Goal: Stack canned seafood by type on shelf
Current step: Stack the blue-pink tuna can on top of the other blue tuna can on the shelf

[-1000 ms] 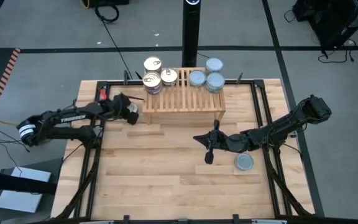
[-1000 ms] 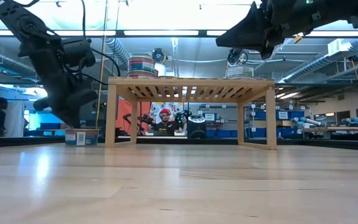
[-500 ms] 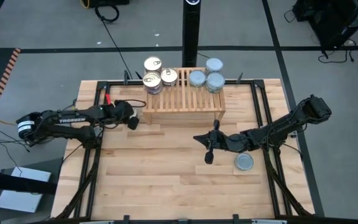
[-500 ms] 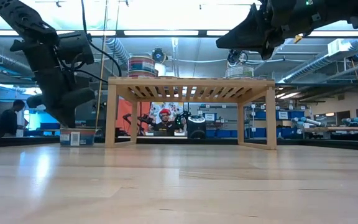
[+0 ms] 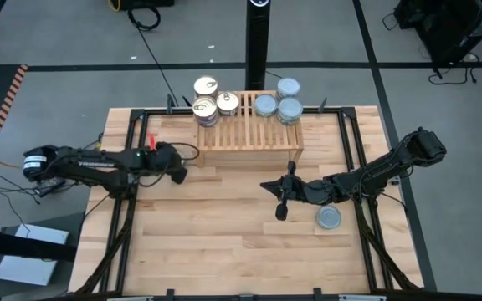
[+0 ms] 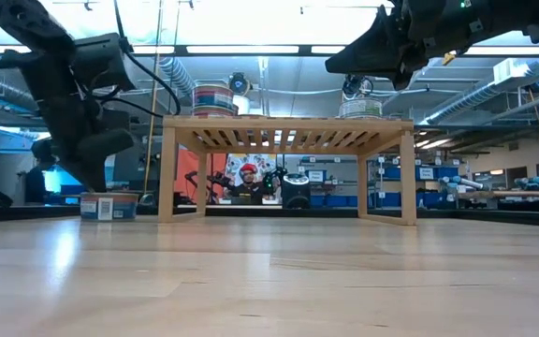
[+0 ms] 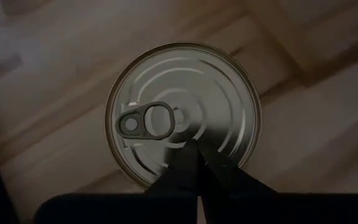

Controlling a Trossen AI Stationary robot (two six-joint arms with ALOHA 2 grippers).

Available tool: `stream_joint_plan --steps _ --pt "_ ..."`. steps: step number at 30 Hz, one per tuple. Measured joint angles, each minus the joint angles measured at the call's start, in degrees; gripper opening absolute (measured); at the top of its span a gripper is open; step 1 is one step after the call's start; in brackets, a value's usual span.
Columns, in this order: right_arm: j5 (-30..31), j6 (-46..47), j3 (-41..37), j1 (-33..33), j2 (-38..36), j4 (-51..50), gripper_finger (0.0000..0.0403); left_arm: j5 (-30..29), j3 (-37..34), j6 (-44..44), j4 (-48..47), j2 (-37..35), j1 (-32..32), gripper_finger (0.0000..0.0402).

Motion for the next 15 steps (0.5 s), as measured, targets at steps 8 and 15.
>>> stream_joint_plan --steps 8,15 --pt "0.0 0.0 0.0 0.0 0.0 0.0 0.0008 5.3 2.7 -3.2 -3.0 -0.3 -8.2 0.0007" --pt "0.0 0.0 0.0 0.0 0.0 0.0 0.0008 11.5 4.9 -4.5 -0.4 -0.1 -16.1 0.0007"
